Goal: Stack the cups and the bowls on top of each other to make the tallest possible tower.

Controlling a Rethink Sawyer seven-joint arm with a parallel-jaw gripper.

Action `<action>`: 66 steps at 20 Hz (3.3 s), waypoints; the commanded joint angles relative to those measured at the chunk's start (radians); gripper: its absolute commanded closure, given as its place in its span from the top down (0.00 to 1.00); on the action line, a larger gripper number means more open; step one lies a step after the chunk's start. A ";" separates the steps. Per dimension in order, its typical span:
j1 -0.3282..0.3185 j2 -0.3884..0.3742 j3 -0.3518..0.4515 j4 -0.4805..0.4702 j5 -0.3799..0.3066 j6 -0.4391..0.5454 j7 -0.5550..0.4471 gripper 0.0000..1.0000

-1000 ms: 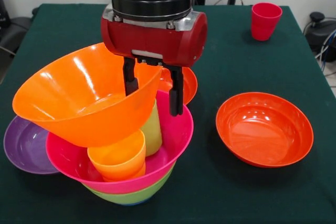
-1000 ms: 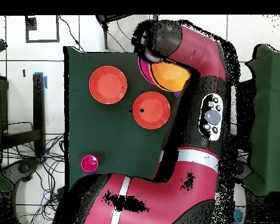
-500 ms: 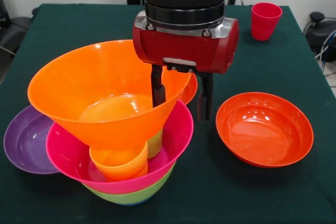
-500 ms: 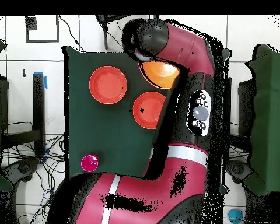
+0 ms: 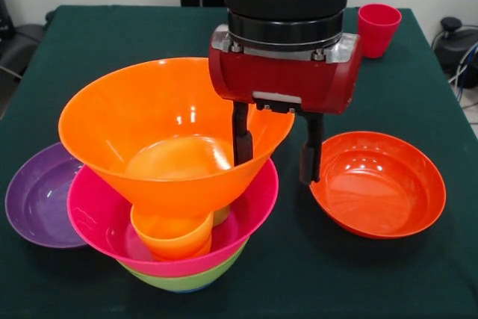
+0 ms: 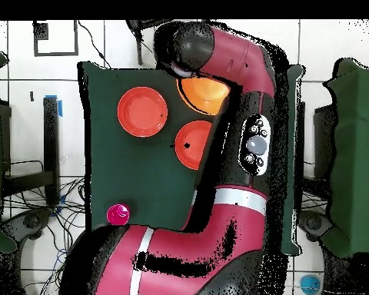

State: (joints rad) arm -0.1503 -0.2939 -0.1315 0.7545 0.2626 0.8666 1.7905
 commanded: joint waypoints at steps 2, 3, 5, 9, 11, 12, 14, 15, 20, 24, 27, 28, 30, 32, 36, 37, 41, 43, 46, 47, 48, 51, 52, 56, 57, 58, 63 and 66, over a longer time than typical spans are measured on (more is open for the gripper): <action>0.026 0.051 0.057 -0.032 -0.027 0.112 0.090 1.00; 0.027 0.053 0.056 -0.036 -0.027 0.115 0.091 1.00; 0.029 0.050 0.050 -0.032 -0.029 0.114 0.096 1.00; 0.033 -0.003 -0.099 -0.204 -0.071 0.480 0.120 1.00; 0.024 -0.015 -0.116 -0.245 -0.068 0.556 0.096 1.00; 0.023 -0.022 -0.116 -0.241 -0.065 0.560 0.084 1.00; 0.019 -0.021 -0.112 -0.246 -0.058 0.555 0.071 1.00; 0.017 -0.018 -0.110 -0.253 -0.055 0.554 0.065 1.00; 0.011 0.014 -0.105 -0.307 -0.037 0.571 0.060 1.00; 0.005 0.056 -0.117 -0.402 -0.014 0.619 0.074 1.00; 0.007 0.064 -0.127 -0.415 0.004 0.623 0.081 1.00; 0.011 0.052 -0.127 -0.398 0.005 0.618 0.082 1.00; 0.014 0.044 -0.132 -0.388 0.010 0.615 0.085 1.00; 0.015 0.044 -0.140 -0.395 0.015 0.625 0.089 1.00; 0.026 0.054 -0.167 -0.431 0.033 0.656 0.125 1.00; 0.032 0.056 -0.179 -0.439 0.034 0.658 0.139 1.00; 0.047 0.070 -0.212 -0.463 0.054 0.665 0.184 1.00; 0.056 0.087 -0.225 -0.474 0.065 0.656 0.207 1.00; 0.062 0.121 -0.252 -0.507 0.084 0.648 0.236 1.00; 0.063 0.133 -0.259 -0.517 0.091 0.642 0.241 1.00; 0.065 0.142 -0.267 -0.527 0.099 0.637 0.247 1.00; 0.070 0.167 -0.310 -0.566 0.135 0.656 0.265 1.00; 0.074 0.172 -0.324 -0.572 0.146 0.664 0.269 1.00; 0.073 0.221 -0.405 -0.628 0.219 0.677 0.268 1.00; 0.071 0.238 -0.421 -0.637 0.237 0.662 0.262 1.00; 0.065 0.259 -0.447 -0.652 0.269 0.648 0.255 1.00; 0.023 0.347 -0.650 -0.721 0.472 0.616 0.241 1.00; -0.018 0.387 -0.829 -0.750 0.639 0.600 0.243 1.00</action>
State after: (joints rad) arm -0.1198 -0.0129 -0.7264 0.0552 0.7234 1.4211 1.9006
